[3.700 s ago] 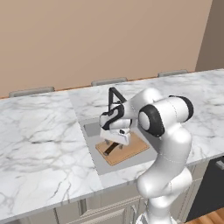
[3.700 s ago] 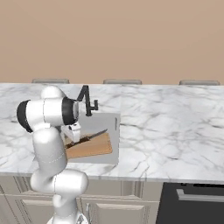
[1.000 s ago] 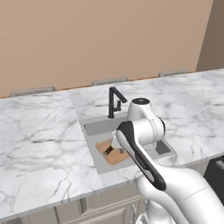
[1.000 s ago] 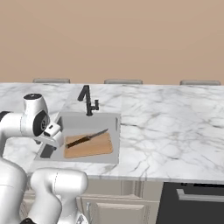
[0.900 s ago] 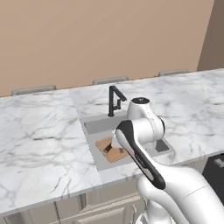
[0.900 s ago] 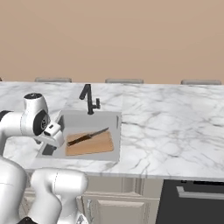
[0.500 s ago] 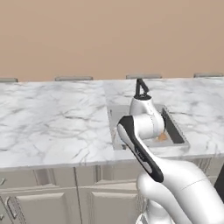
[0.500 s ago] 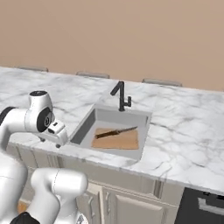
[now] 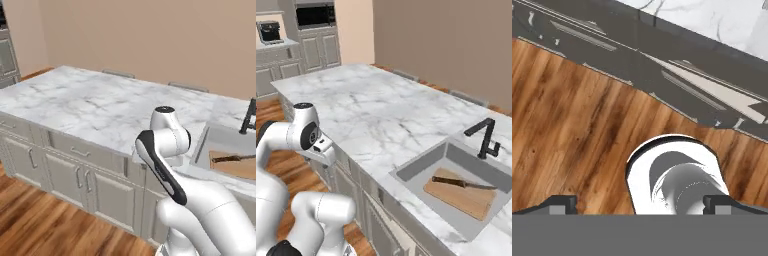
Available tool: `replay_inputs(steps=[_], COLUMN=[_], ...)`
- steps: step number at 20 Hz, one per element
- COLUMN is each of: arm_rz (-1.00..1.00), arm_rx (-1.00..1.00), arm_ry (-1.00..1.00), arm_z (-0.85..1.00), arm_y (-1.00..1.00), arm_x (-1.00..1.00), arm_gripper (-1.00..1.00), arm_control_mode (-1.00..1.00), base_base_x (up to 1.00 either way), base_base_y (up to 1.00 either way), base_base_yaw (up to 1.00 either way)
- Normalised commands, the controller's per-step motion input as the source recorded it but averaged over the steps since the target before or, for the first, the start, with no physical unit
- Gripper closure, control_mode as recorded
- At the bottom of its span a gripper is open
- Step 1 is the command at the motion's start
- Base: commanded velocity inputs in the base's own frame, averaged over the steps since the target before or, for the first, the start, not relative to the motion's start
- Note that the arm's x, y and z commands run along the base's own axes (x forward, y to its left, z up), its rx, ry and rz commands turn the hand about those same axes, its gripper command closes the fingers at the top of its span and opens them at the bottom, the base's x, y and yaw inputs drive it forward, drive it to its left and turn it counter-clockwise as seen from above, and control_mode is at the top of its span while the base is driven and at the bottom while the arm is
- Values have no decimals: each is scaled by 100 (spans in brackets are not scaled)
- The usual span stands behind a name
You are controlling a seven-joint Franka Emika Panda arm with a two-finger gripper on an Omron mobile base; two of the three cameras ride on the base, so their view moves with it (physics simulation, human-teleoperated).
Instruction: Move the cutting board and knife to the sink. Then move spray from the cabinet to the counter.
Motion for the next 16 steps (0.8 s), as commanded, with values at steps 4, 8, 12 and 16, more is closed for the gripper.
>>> replay_inputs(steps=[4, 8, 12, 16], arm_rz=[0, 0, 0, 0], arm_rx=[0, 0, 0, 0], arm_ry=[0, 0, 0, 0], arm_z=[0, 0, 0, 0], arm_y=[0, 0, 0, 0], arm_x=[0, 0, 0, 0], arm_gripper=[-100, -100, -100, -100], arm_control_mode=[100, 100, 100, 100], base_base_x=[11, 35, 64, 82], base_base_y=[22, 19, 18, 15], base_base_yaw=[77, 62, 38, 26])
